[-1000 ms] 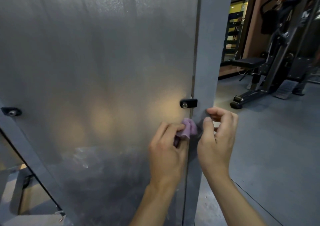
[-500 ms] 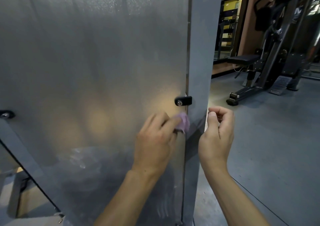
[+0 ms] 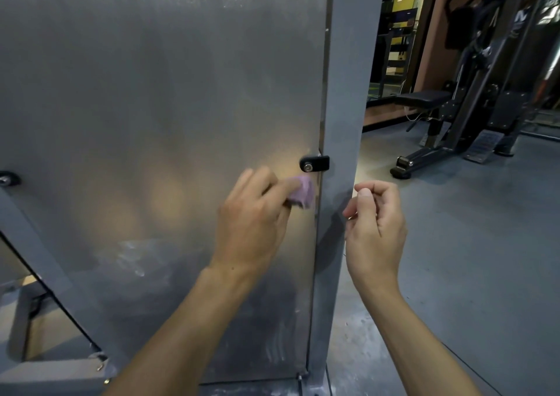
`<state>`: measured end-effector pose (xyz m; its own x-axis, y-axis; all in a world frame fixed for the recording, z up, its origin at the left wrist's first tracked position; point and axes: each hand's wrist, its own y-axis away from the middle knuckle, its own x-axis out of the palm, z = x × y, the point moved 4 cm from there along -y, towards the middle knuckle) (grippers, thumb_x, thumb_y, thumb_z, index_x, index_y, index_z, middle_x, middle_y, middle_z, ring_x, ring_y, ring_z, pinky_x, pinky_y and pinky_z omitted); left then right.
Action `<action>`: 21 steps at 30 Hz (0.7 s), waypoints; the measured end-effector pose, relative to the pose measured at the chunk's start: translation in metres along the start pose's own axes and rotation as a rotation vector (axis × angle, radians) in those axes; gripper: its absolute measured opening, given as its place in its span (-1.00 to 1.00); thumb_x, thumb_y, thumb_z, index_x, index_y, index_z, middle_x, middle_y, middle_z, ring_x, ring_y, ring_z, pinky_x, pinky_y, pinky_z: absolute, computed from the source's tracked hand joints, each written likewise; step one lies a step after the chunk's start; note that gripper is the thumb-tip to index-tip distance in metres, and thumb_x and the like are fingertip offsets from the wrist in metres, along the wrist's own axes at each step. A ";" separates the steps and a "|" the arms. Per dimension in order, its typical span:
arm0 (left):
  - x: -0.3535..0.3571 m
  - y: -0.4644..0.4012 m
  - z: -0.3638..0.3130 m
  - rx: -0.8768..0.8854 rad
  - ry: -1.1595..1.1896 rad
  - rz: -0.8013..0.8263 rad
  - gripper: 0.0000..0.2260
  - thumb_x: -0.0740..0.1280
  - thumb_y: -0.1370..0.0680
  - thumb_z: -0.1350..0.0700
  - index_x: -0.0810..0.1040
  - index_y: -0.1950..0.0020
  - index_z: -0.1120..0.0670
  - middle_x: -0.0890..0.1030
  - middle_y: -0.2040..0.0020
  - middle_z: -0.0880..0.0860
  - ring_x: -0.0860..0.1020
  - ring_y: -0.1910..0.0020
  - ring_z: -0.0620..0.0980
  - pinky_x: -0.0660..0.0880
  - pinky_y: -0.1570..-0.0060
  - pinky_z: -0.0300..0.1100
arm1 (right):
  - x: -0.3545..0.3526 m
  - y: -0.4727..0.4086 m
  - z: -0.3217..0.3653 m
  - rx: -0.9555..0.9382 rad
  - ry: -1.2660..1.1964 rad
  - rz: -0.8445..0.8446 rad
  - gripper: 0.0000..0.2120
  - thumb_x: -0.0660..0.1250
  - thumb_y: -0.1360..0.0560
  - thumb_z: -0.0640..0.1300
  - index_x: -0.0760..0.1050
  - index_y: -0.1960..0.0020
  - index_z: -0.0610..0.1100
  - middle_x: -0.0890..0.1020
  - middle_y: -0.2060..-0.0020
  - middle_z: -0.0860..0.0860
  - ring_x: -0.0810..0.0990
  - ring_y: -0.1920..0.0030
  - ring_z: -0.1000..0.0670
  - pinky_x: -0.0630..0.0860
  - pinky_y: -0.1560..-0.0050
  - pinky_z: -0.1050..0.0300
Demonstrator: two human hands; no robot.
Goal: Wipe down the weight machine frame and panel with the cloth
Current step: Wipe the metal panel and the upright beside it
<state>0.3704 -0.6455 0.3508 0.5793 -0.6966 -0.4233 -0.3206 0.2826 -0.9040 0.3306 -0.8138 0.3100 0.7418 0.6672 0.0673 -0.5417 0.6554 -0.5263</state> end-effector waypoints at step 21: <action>0.027 0.022 -0.003 0.072 -0.031 0.088 -0.93 0.48 -0.49 0.23 0.66 0.07 0.09 0.50 0.19 0.06 0.40 0.20 0.05 0.38 0.35 -0.10 | 0.001 0.015 0.003 -0.026 0.071 0.126 -0.79 0.16 -0.70 -0.17 0.51 0.06 -0.06 0.55 0.47 0.00 0.51 0.42 0.07 0.41 0.29 0.17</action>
<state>0.3768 -0.6597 0.3192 0.5748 -0.6467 -0.5014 -0.3168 0.3891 -0.8650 0.3221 -0.8024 0.3043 0.6953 0.7161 -0.0604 -0.6226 0.5583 -0.5484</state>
